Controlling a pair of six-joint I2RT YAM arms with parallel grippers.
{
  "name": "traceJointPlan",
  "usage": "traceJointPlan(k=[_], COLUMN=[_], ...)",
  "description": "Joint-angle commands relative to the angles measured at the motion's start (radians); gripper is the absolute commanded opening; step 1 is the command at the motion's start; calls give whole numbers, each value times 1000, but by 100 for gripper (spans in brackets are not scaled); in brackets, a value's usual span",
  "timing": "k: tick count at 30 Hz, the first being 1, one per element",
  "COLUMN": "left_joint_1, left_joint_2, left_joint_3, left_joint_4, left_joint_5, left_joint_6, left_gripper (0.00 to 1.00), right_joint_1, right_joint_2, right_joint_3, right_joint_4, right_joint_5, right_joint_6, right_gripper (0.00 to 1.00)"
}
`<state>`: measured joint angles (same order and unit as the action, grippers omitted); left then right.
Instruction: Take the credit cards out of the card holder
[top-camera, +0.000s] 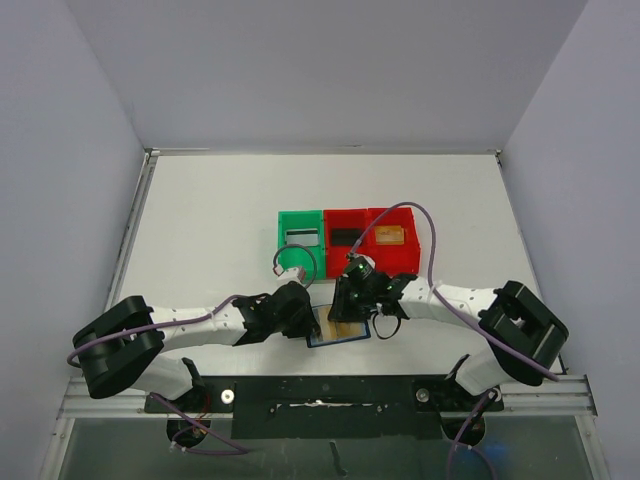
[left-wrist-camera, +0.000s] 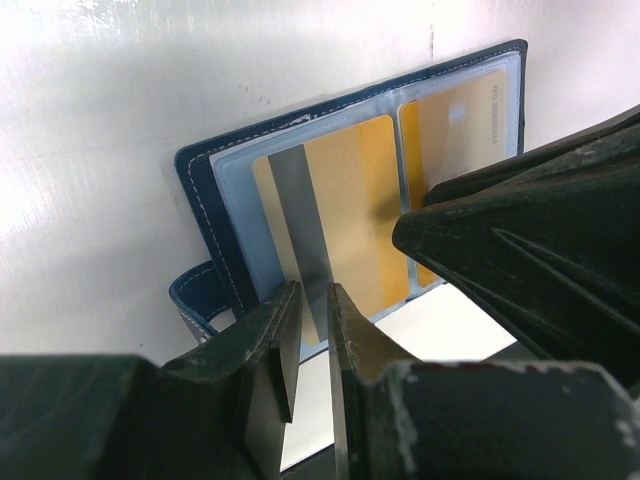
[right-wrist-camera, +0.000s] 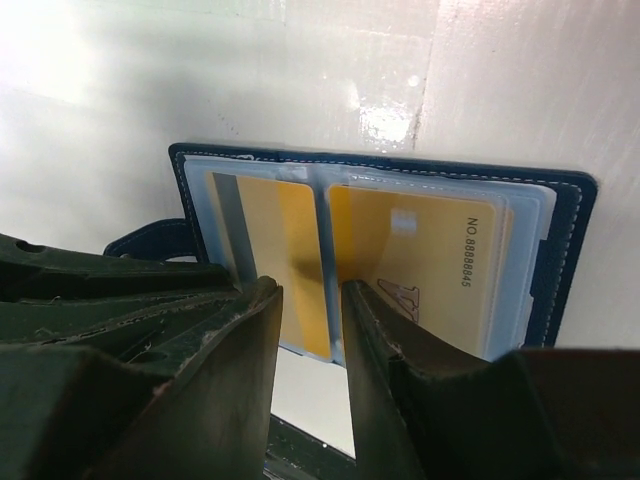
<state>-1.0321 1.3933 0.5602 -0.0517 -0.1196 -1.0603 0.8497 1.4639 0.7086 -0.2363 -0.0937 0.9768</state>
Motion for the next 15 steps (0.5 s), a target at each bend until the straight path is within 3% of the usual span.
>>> traceJointPlan(k=[1, 15], left_joint_1=[3, 3], left_joint_2=[-2, 6], left_joint_3=[-2, 1], left_joint_4=[-43, -43], left_joint_5=[-19, -17], left_joint_6=[20, 22], left_gripper=[16, 15], right_joint_1=[16, 40], right_joint_2=[18, 58], right_joint_3=[51, 84], right_joint_4=[-14, -30], right_joint_5=[34, 42], right_joint_6=[-21, -33], right_gripper=[32, 27])
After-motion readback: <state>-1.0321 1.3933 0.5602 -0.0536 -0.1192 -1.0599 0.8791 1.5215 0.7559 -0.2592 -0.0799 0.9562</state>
